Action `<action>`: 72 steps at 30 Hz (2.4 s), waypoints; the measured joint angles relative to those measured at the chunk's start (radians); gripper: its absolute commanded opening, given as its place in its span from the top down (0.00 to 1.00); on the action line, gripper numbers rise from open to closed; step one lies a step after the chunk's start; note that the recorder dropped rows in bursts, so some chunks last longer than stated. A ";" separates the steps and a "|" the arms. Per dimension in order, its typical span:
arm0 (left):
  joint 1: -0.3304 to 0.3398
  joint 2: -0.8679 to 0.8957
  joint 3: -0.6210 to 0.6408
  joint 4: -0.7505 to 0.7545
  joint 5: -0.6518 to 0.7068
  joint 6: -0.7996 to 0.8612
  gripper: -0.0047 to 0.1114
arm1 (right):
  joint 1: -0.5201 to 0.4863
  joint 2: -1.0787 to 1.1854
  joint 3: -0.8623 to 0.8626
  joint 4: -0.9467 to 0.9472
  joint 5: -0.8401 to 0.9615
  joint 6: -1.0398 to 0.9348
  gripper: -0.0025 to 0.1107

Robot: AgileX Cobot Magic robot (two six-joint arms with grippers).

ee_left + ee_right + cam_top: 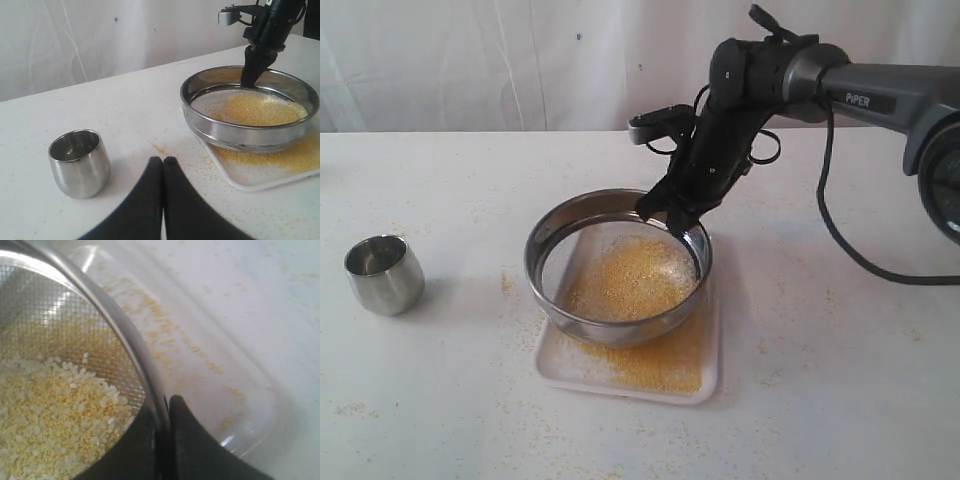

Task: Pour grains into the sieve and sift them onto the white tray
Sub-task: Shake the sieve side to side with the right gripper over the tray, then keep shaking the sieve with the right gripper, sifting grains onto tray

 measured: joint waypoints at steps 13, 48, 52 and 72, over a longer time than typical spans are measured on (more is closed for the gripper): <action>0.000 0.000 0.000 0.000 0.000 0.000 0.96 | 0.013 -0.016 -0.002 -0.012 0.055 -0.004 0.98; 0.000 0.000 0.001 0.000 0.000 0.000 0.96 | 0.023 -0.050 -0.001 -0.069 0.061 0.021 0.98; 0.000 0.000 0.001 0.000 0.000 0.000 0.96 | 0.031 -0.050 0.000 -0.149 0.049 0.212 0.98; 0.000 0.000 0.001 0.000 0.000 0.000 0.96 | 0.030 -0.065 -0.002 -0.107 0.103 0.074 0.98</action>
